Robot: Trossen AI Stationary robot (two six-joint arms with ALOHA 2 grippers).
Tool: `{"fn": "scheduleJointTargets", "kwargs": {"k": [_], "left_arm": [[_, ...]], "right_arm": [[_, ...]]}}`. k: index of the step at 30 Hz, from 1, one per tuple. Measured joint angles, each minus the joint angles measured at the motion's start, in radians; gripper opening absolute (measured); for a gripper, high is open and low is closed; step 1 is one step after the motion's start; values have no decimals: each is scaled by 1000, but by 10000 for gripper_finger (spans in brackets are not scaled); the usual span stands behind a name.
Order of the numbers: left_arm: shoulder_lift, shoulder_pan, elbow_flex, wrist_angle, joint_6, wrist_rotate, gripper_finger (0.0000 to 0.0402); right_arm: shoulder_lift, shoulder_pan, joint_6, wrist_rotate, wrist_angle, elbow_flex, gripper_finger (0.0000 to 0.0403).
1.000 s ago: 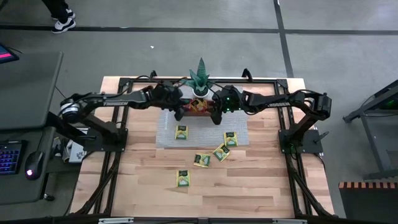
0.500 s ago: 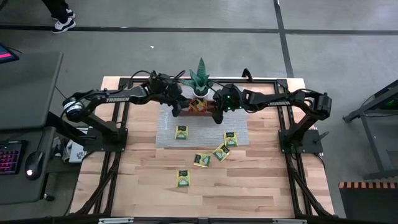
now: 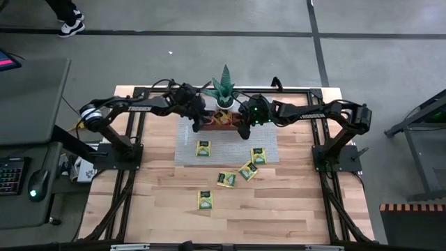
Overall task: Pick & Place Tea
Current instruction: Put the orange tea bag into the middle section of the wooden organizer
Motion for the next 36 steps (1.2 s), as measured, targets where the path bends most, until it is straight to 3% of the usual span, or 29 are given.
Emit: {"fn": "scheduleJointTargets", "kwargs": {"k": [7, 22, 36], "left_arm": [[44, 0, 0, 77, -14, -40, 198], [44, -8, 0, 119, -21, -12, 198], [100, -48, -1, 181, -20, -101, 198]], "right_arm": [[0, 0, 0, 0, -4, 0, 179], [0, 0, -19, 15, -5, 0, 179], [0, 0, -19, 13, -7, 0, 179]]}}
